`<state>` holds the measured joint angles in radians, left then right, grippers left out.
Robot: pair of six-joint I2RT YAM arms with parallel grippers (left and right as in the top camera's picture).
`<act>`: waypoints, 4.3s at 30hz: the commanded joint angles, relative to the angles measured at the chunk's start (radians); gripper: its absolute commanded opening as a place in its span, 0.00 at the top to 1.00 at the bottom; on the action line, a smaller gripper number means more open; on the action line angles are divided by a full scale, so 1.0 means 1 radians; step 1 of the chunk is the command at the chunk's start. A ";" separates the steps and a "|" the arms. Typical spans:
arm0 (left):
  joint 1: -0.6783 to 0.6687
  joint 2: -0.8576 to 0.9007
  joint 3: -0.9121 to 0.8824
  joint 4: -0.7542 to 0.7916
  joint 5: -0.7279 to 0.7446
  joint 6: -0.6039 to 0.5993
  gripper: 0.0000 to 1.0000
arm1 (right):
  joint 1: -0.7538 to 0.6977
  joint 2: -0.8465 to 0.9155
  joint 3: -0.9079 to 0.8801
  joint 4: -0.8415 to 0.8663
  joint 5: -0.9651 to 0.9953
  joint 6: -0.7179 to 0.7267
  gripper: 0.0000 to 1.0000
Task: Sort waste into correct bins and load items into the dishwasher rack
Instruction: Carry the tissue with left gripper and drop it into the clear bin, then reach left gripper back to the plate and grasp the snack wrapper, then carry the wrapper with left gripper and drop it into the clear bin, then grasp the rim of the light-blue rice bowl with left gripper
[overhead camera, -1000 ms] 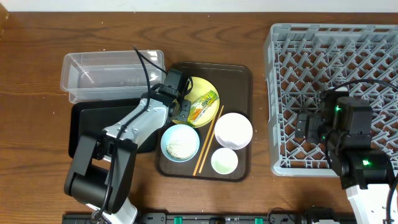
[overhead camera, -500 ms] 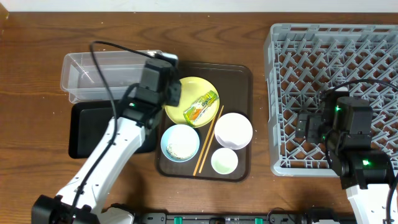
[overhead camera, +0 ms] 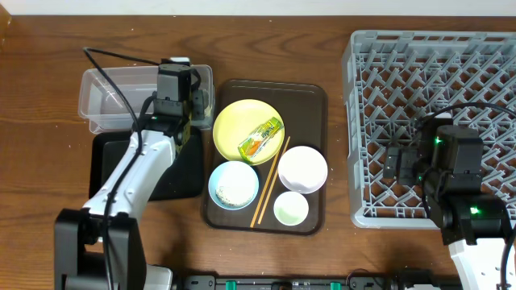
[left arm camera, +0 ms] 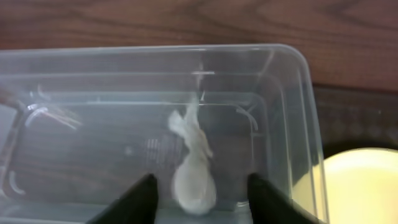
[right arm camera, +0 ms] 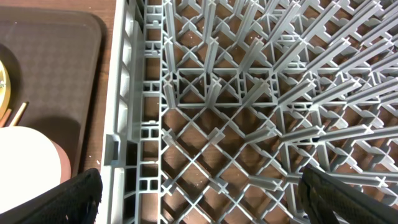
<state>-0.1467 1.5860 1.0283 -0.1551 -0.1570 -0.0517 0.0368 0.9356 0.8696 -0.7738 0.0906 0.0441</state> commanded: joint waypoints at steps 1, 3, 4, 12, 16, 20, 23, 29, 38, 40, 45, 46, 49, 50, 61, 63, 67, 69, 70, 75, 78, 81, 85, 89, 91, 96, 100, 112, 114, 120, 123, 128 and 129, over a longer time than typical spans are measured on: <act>-0.006 -0.047 0.018 0.003 -0.001 -0.005 0.44 | 0.019 -0.003 0.023 0.000 0.014 0.003 0.01; -0.021 -0.091 0.018 -0.019 0.065 0.005 0.41 | 0.019 -0.003 0.023 -0.001 0.014 0.003 0.01; -0.029 -0.112 0.018 -0.037 0.111 0.019 0.40 | 0.019 -0.003 0.023 -0.001 0.014 0.003 0.01; -0.135 -0.134 0.016 -0.175 0.431 0.100 0.28 | 0.019 -0.003 0.023 -0.001 0.014 0.003 0.01; -0.183 -0.063 0.016 -0.180 0.430 0.127 0.26 | 0.019 -0.003 0.023 -0.001 0.014 0.003 0.01; -0.215 0.022 0.016 -0.180 0.430 0.127 0.24 | 0.019 -0.003 0.023 -0.001 0.014 0.004 0.01; -0.231 0.085 0.016 -0.173 0.430 0.127 0.21 | 0.019 -0.003 0.023 -0.001 0.014 0.004 0.01; -0.256 0.197 0.016 -0.169 0.430 0.127 0.19 | 0.019 -0.003 0.023 -0.002 0.013 0.004 0.01; -0.260 0.256 0.016 -0.163 0.430 0.126 0.52 | 0.019 -0.003 0.023 -0.001 0.014 0.003 0.01; -0.263 0.256 0.016 -0.166 0.430 0.126 0.63 | 0.019 -0.003 0.023 -0.001 0.014 0.004 0.01; -0.263 0.251 0.017 -0.166 0.426 0.126 0.90 | 0.019 -0.003 0.023 -0.001 0.014 0.003 0.01; -0.262 0.244 0.017 -0.166 0.419 0.126 0.92 | 0.019 -0.003 0.023 -0.002 0.014 0.003 0.01; -0.262 0.200 0.018 -0.174 0.360 0.126 0.94 | 0.019 -0.003 0.023 -0.002 0.014 0.003 0.01; -0.262 0.180 0.019 -0.178 0.340 0.126 0.94 | 0.019 -0.003 0.023 -0.001 0.014 0.003 0.01; -0.148 -0.145 0.019 -0.141 0.103 0.117 0.94 | 0.019 -0.003 0.023 -0.001 0.014 0.003 0.01; -0.084 -0.158 0.019 -0.108 0.103 0.075 0.94 | 0.019 -0.003 0.023 -0.002 0.014 0.004 0.01; 0.033 -0.132 0.019 -0.056 0.103 -0.081 0.94 | 0.019 -0.003 0.023 -0.001 0.014 0.004 0.01; 0.086 -0.106 0.019 -0.033 0.103 -0.196 0.94 | 0.019 -0.003 0.023 -0.002 0.014 0.004 0.01; 0.111 -0.089 0.019 -0.022 0.103 -0.267 0.94 | 0.019 -0.003 0.023 -0.002 0.014 0.004 0.01; 0.179 -0.010 0.019 0.017 0.104 -0.567 0.93 | 0.019 -0.003 0.023 -0.002 0.013 0.004 0.01; 0.183 0.031 0.019 0.065 0.104 -0.598 0.88 | 0.019 -0.003 0.023 -0.002 0.014 0.004 0.01; 0.183 0.041 0.019 0.079 0.104 -0.597 0.78 | 0.019 -0.003 0.023 -0.002 0.014 0.004 0.01; 0.183 0.011 0.019 0.083 0.118 -0.576 0.56 | 0.019 -0.003 0.023 -0.002 0.014 0.004 0.01; 0.180 -0.060 0.019 0.071 0.152 -0.517 0.54 | 0.019 -0.003 0.023 -0.002 0.014 0.004 0.01; 0.174 -0.103 0.019 0.043 0.175 -0.479 0.54 | 0.019 -0.003 0.023 -0.002 0.014 0.003 0.01; 0.129 -0.194 0.019 -0.171 0.241 -0.434 0.54 | 0.019 -0.003 0.023 -0.003 0.014 0.004 0.01; 0.051 -0.206 0.019 -0.410 0.304 -0.434 0.54 | 0.019 -0.003 0.023 -0.003 0.014 0.004 0.01; -0.260 -0.103 0.009 -0.594 0.303 -0.428 0.55 | 0.019 -0.003 0.023 -0.005 0.010 0.004 0.01; -0.307 -0.077 0.009 -0.590 0.303 -0.428 0.55 | 0.019 -0.003 0.023 -0.008 0.010 0.004 0.01; -0.408 0.003 0.009 -0.584 0.303 -0.459 0.55 | 0.019 -0.003 0.023 -0.008 0.010 0.004 0.01; -0.448 0.040 0.009 -0.580 0.301 -0.458 0.55 | 0.019 -0.003 0.023 -0.008 0.010 0.004 0.01; -0.488 0.105 0.009 -0.569 0.299 -0.459 0.61 | 0.019 -0.003 0.023 -0.008 0.010 0.004 0.01; -0.492 0.115 0.009 -0.567 0.299 -0.459 0.62 | 0.019 -0.003 0.023 -0.008 0.010 0.004 0.01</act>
<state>-0.6254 1.6665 1.0401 -0.7242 0.1509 -0.5037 0.0368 0.9356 0.8707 -0.7818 0.0925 0.0444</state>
